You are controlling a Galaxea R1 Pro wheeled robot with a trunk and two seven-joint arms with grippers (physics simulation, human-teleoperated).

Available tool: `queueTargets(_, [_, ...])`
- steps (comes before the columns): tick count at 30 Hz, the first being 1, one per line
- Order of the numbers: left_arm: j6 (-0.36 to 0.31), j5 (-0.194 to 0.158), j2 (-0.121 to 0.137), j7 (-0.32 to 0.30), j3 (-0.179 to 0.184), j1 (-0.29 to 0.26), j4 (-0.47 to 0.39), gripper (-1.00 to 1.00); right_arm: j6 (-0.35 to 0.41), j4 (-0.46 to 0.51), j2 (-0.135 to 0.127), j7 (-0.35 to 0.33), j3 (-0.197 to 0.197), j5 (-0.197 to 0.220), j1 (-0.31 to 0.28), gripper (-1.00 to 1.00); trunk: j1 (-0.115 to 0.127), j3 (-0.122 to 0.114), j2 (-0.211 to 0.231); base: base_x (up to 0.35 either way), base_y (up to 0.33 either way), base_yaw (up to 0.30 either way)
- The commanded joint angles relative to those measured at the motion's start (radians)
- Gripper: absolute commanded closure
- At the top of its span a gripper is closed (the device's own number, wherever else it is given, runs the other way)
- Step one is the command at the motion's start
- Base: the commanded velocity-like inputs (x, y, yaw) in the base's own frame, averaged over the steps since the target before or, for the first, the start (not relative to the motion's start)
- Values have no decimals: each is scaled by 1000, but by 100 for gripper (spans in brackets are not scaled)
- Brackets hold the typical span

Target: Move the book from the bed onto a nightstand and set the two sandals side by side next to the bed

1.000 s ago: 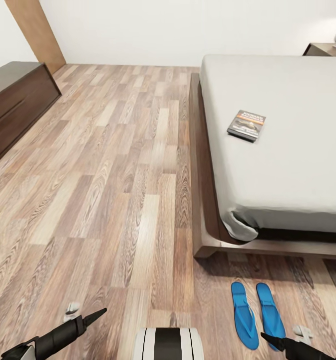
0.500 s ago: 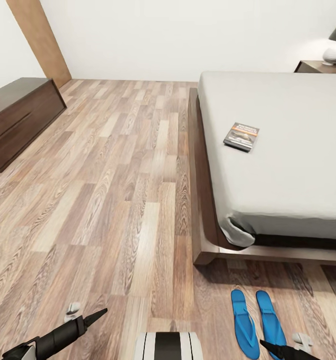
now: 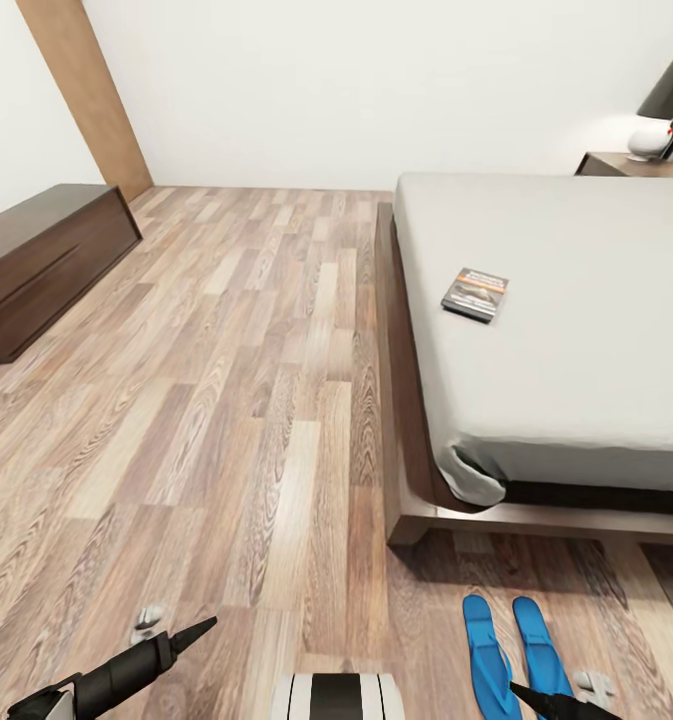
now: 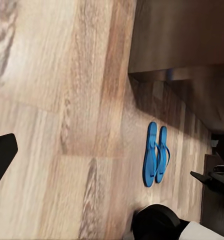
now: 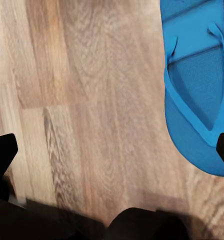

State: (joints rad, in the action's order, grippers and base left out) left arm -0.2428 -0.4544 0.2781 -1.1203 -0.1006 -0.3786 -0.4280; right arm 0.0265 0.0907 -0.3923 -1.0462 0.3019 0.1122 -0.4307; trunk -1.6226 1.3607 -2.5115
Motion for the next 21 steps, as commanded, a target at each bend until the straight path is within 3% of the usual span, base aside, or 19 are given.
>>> queueTargets(1, [-7,-3,-8,15,-1,0,0,-100,-1,-1,7,8,-6,10,0,-100,1,-3,0,0,0,0])
queueTargets(5, [22,8,-49,119,-1,0,0,-100,-7,0,23,85,-7,10,0,-100,2,-19,1,0,0,0])
queueTargets(7, [49,27,-75,200,0,0,0,-100,-9,-1,30,159,-8,8,0,-100,3,-27,1,0,0,0])
queueTargets(9, [64,43,-89,241,0,0,0,-100,-9,-1,36,201,-8,5,0,-100,4,-34,2,0,0,0])
queueTargets(17, [79,118,-150,305,1,0,1,-100,-10,-1,73,250,-10,2,0,-100,8,-65,4,0,0,0])
queueTargets(21, [80,150,-159,327,1,0,2,-100,-10,-1,77,252,-11,3,0,-100,10,-81,5,0,0,0])
